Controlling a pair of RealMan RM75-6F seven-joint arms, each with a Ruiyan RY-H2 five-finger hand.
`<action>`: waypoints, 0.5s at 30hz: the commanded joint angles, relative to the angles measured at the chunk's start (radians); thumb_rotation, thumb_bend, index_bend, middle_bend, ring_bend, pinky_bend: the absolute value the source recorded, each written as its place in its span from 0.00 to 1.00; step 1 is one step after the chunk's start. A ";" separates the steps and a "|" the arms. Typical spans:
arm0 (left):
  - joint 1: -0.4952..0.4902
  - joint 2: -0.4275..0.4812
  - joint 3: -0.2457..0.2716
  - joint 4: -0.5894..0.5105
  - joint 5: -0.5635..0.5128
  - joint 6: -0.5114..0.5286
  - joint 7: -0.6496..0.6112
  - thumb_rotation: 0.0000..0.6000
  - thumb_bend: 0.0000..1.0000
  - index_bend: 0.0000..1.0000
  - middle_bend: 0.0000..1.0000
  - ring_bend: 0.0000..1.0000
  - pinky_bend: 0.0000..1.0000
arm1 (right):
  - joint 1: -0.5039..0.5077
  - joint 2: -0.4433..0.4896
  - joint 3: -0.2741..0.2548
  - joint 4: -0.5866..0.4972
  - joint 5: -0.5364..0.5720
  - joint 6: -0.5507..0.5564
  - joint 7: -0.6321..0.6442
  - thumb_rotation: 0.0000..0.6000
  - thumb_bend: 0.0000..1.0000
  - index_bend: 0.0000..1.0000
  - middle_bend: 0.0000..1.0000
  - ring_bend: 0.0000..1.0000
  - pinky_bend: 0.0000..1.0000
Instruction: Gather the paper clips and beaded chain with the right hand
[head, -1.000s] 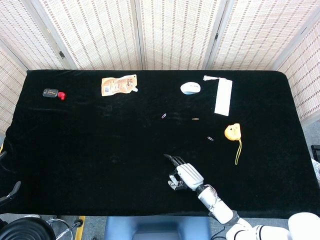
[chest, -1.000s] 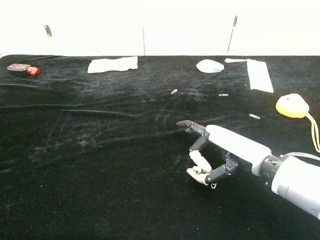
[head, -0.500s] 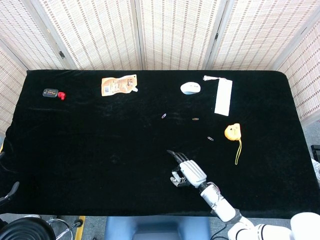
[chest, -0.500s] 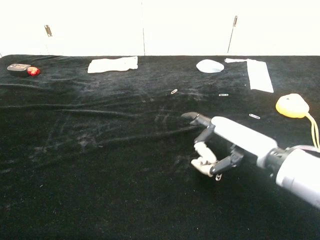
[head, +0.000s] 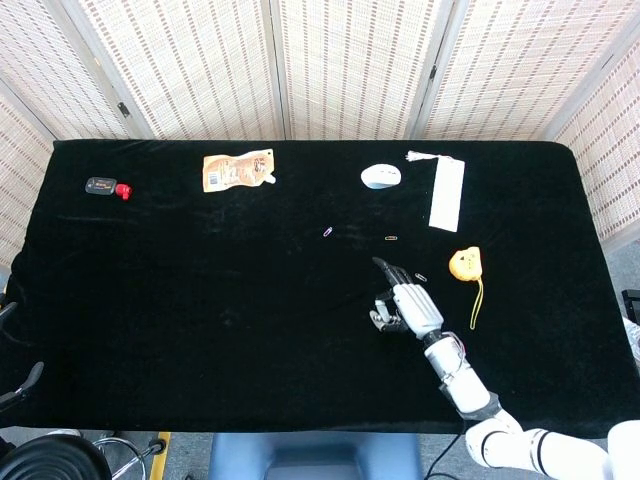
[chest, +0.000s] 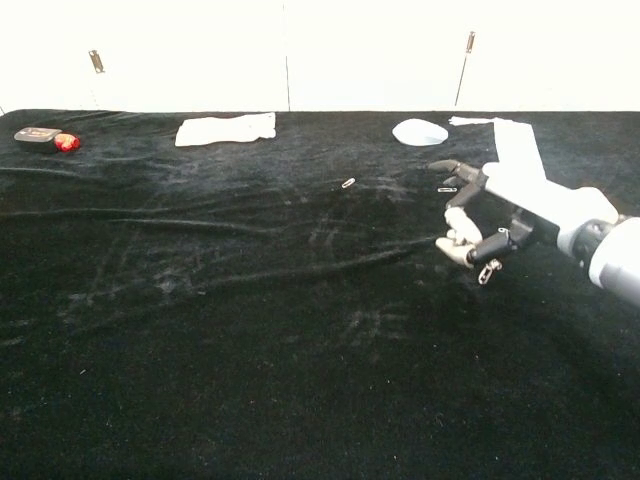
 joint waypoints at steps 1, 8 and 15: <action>-0.002 0.000 0.000 0.000 -0.004 -0.007 0.002 1.00 0.40 0.00 0.00 0.00 0.00 | 0.017 -0.004 0.024 0.023 0.031 -0.026 0.008 1.00 0.45 0.67 0.00 0.00 0.00; -0.014 0.001 -0.007 -0.006 -0.025 -0.037 0.012 1.00 0.40 0.00 0.00 0.00 0.00 | 0.083 -0.039 0.094 0.134 0.121 -0.107 -0.001 1.00 0.45 0.67 0.00 0.00 0.00; -0.018 0.002 -0.010 -0.005 -0.039 -0.053 0.010 1.00 0.40 0.00 0.00 0.00 0.00 | 0.123 -0.067 0.132 0.240 0.163 -0.157 0.033 1.00 0.45 0.67 0.00 0.00 0.00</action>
